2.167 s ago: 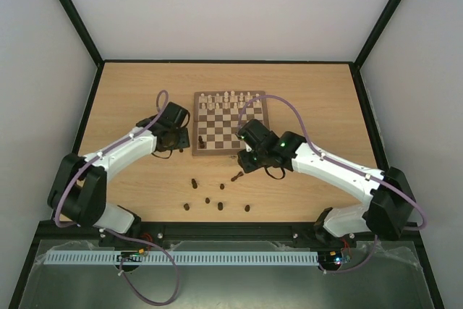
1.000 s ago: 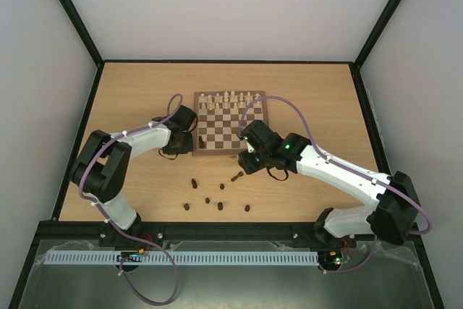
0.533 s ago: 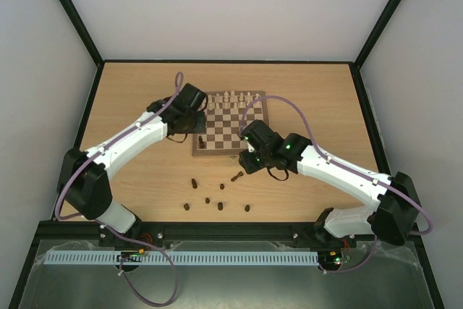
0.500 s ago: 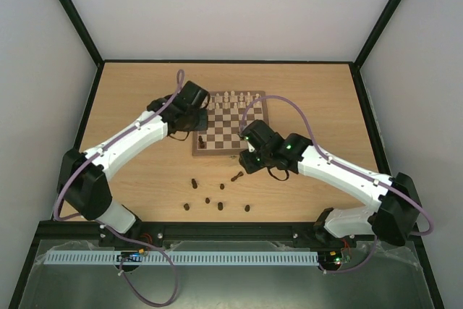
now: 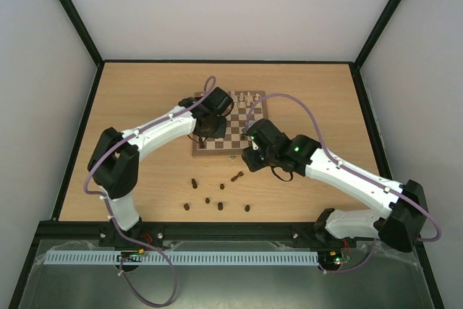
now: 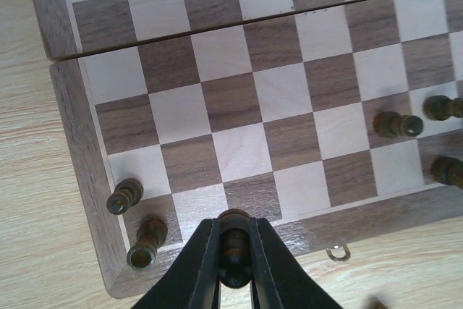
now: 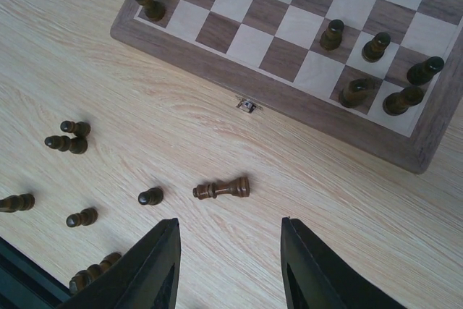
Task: Set up the chess pieces on the board
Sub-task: Place the chess piece on the chessboard.
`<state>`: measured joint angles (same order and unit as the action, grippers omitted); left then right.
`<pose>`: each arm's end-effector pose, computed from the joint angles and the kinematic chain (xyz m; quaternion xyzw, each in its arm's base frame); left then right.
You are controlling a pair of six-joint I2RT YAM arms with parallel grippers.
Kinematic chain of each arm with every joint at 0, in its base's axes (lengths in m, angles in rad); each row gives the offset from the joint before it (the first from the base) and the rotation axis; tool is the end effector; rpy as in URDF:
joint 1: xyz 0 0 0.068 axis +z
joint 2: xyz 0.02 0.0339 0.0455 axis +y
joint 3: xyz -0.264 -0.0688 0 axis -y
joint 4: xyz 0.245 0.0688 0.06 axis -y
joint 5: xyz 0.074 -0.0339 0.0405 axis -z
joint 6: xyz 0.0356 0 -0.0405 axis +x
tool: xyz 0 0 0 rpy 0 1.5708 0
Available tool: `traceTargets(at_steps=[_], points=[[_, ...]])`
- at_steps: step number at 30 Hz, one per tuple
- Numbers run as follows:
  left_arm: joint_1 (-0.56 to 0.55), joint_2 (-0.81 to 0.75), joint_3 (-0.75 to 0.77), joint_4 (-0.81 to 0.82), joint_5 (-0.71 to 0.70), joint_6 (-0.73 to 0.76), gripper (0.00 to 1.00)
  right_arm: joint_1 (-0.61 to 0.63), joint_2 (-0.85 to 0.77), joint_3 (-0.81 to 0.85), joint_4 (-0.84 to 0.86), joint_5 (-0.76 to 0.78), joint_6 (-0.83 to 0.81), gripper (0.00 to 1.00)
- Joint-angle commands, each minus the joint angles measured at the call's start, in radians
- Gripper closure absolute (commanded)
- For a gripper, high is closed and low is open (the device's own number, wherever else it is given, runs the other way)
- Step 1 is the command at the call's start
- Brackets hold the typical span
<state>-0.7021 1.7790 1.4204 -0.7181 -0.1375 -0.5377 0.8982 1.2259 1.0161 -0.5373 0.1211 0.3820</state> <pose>0.2909 -0.2397 0.2458 0.0627 0.9655 -0.0875 0.2373 0.1673 0.2031 0.2953 -0.2101 0.8906 0.1942 0.3536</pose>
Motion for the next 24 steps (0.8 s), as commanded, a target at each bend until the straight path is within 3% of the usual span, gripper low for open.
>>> traceTargets(at_steps=[1,24], points=[[-0.002,0.035,0.025,-0.006,-0.017,0.016,0.95,-0.001,-0.019,-0.007,-0.033,0.019,0.003,0.61],[0.066,0.137,-0.034,0.062,-0.026,0.035,0.91,0.000,-0.013,-0.015,-0.029,0.016,0.000,0.61]])
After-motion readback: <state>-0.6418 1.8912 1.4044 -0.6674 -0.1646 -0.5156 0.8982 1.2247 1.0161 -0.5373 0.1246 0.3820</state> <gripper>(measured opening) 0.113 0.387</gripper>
